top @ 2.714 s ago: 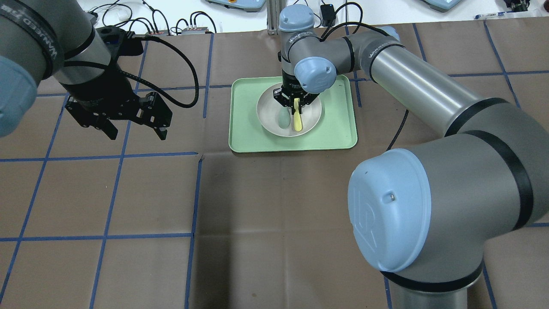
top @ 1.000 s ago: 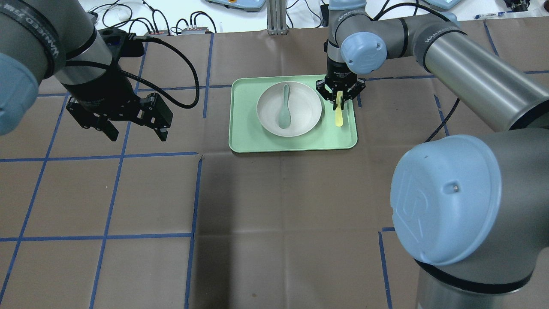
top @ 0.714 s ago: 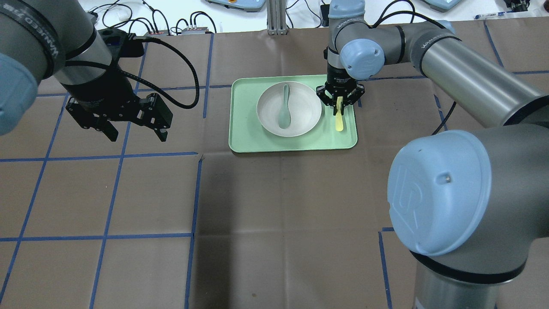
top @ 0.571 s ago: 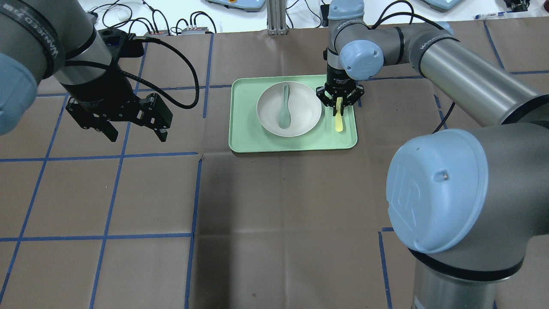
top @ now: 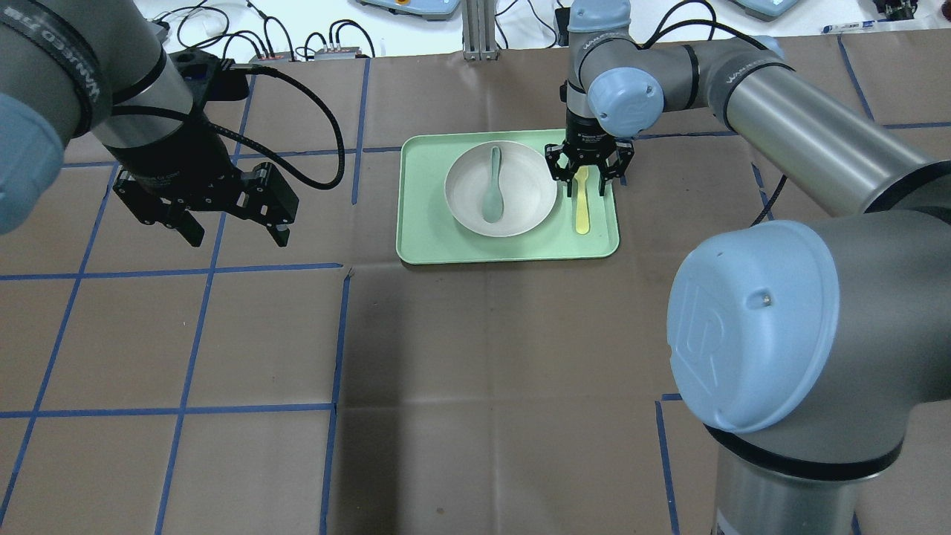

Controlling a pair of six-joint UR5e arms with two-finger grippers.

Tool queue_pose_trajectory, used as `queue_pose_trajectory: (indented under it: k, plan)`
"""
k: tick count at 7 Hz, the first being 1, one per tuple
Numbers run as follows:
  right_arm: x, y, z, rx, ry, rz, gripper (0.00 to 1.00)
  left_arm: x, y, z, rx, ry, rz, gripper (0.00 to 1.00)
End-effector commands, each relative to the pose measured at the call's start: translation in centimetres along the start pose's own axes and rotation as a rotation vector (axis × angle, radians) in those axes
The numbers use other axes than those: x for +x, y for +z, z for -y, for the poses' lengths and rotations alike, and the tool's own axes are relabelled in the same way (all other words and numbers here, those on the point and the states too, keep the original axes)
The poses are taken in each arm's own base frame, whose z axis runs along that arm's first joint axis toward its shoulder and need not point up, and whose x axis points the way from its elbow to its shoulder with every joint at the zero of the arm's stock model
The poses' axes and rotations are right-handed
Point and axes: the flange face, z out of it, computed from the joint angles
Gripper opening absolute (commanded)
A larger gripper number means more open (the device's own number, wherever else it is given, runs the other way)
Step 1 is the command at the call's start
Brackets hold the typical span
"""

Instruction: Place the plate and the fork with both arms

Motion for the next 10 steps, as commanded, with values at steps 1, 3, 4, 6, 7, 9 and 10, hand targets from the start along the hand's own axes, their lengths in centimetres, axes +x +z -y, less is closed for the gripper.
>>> queue_pose_trajectory:
  k: [1, 3, 4, 6, 7, 9, 10]
  plan:
    - [0.8, -4.4, -0.7, 0.052, 0.006, 0.006, 1.0, 0.0, 0.0, -0.1, -0.003, 0.0, 0.0, 0.99]
    - [2.4, -12.4, -5.4, 0.084, -0.065, 0.004, 1.0, 0.0, 0.0, -0.2, -0.003, 0.0, 0.0, 0.99]
    - [3.7, -16.1, -7.9, 0.097, -0.065, 0.006, 1.0, 0.0, 0.0, -0.2, -0.003, 0.002, 0.0, 0.99]
    - [6.3, -20.4, -13.7, 0.102, -0.091, 0.011, 1.0, 0.0, 0.0, -0.2, -0.003, 0.002, 0.0, 0.99]
    - [7.6, -21.1, -17.0, 0.112, -0.092, 0.016, 1.0, 0.0, 0.0, -0.2, -0.003, 0.002, 0.001, 0.99]
    - [9.4, -20.5, -23.2, 0.122, -0.085, 0.022, 1.0, 0.0, 0.0, -0.2, -0.005, 0.002, 0.001, 0.99]
    - [9.6, -20.2, -24.9, 0.126, -0.08, 0.023, 1.0, 0.0, 0.0, -0.2, -0.005, 0.002, 0.001, 0.99]
